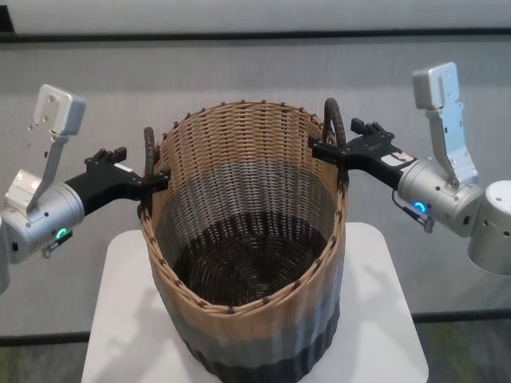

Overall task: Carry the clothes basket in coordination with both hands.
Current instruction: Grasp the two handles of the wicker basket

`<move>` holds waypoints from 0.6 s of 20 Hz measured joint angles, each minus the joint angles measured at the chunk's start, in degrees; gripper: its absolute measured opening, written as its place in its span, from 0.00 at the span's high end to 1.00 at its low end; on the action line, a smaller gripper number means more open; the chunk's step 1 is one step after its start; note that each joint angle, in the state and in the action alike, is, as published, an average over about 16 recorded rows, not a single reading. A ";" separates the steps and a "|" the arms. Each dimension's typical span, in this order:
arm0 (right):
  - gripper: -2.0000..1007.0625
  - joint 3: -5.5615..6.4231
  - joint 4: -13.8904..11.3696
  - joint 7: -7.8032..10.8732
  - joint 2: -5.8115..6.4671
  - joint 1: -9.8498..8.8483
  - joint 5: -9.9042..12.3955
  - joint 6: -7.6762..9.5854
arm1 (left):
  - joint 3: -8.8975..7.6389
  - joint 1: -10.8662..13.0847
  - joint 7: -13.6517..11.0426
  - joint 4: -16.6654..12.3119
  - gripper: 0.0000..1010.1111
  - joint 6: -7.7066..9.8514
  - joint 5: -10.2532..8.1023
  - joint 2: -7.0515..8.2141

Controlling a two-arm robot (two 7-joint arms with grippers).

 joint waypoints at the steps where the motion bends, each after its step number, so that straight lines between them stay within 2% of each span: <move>1: 0.00 -0.19 0.39 -0.04 -0.06 0.27 -0.07 -0.06 | 0.00 0.00 0.00 0.00 0.01 0.00 0.00 0.00; 12: 0.00 -1.48 3.08 -0.69 -0.80 2.29 -1.18 -0.66 | 0.00 0.00 0.00 0.00 0.01 0.00 0.00 0.00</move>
